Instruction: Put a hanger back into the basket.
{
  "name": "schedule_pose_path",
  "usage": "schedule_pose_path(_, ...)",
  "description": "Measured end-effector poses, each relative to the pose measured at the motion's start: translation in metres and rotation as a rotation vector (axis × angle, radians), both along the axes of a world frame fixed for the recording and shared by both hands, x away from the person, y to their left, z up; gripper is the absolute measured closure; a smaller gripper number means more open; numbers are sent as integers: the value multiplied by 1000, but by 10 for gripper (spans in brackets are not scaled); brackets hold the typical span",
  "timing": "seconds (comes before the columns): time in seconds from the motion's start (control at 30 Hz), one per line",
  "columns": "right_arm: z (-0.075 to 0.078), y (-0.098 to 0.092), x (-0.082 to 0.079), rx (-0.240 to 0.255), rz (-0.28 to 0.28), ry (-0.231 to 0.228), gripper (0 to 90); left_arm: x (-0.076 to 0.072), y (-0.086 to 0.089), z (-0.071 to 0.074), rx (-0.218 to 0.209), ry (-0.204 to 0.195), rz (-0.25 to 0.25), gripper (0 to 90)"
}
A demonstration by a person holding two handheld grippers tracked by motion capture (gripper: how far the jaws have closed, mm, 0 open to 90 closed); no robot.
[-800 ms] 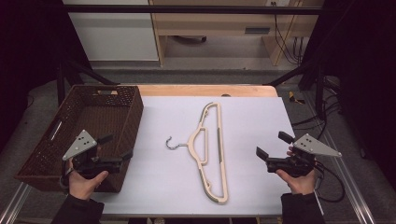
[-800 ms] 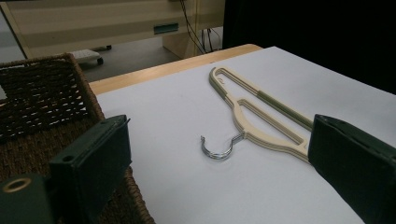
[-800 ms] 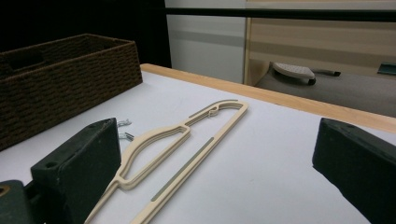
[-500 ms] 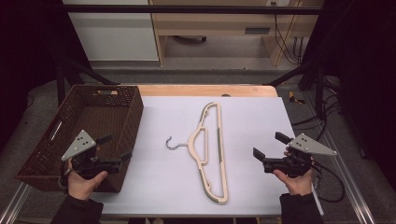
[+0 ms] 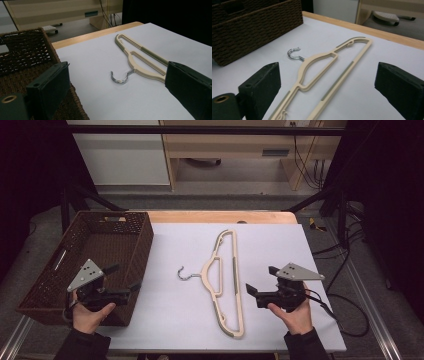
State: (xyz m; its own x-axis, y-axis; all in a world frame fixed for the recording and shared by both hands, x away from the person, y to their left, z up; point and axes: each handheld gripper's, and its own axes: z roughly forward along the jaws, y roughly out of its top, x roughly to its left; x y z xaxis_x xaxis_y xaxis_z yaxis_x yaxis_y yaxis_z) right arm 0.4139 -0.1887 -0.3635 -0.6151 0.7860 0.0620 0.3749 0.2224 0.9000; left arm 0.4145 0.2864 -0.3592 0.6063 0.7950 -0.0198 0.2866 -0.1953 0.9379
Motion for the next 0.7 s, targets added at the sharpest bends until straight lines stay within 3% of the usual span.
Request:
schedule_pose_path(0.27,-11,39,3,-88,58,88,105,0,3,1,6,-8,14,57)
schedule_pose_path(0.7,-55,86,16,-210,80,269,275,0,5,2,6,-10,25,57)
